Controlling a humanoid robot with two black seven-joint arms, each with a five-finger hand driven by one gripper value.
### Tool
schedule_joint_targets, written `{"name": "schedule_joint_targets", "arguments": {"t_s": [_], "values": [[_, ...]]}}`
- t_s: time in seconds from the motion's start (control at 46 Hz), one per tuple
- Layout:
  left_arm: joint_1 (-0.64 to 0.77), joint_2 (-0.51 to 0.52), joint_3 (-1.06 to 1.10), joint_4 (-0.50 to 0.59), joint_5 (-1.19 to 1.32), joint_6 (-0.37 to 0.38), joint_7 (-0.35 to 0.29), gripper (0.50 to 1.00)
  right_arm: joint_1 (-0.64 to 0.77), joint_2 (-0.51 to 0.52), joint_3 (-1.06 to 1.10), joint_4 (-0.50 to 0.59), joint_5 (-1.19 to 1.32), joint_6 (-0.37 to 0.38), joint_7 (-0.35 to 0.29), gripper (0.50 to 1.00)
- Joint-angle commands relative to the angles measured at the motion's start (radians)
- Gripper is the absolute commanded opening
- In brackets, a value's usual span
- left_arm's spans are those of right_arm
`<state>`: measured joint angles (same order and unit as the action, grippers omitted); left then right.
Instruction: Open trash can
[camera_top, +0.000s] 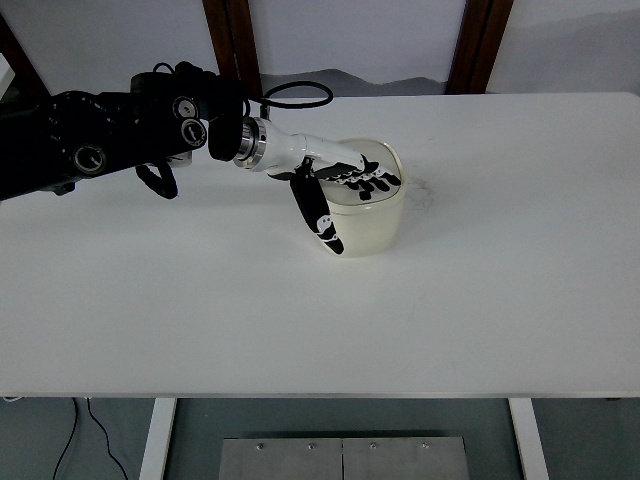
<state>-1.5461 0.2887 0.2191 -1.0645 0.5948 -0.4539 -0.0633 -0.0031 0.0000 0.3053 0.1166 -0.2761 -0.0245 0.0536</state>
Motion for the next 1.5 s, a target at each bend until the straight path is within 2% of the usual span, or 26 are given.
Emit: {"name": "schedule_joint_targets", "arguments": {"t_s": [0.0,0.304,0.891,0.935,1.109,1.478], "values": [[0.001,0.003,0.002,0.001,0.000,0.000,0.000,1.000,0.000,0.000,0.000,0.000,0.000,0.000,0.000,0.991],[-0.045,0.024,-0.009,0.017,-0.021,0.001,-0.001,1.000,0.000,0.000,0.000,0.000,0.000,0.000,0.000,0.991],[-0.005,0.116,-0.078,0.224,-0.368,0.024,-0.010,1.000,0.000,0.000,0.000,0.000,0.000,0.000,0.000,0.991],[0.026,0.119,-0.092,0.256,-0.386,0.056,-0.012,1.000,0.000,0.000,0.000,0.000,0.000,0.000,0.000,0.991],[0.136,0.173,-0.196,0.273,-0.470,0.130,-0.016,1.000,0.000,0.000,0.000,0.000,0.000,0.000,0.000,0.991],[0.376,0.219,-0.503,0.310,-0.589,0.162,-0.027,1.000,0.000,0.000,0.000,0.000,0.000,0.000,0.000,0.991]]}}
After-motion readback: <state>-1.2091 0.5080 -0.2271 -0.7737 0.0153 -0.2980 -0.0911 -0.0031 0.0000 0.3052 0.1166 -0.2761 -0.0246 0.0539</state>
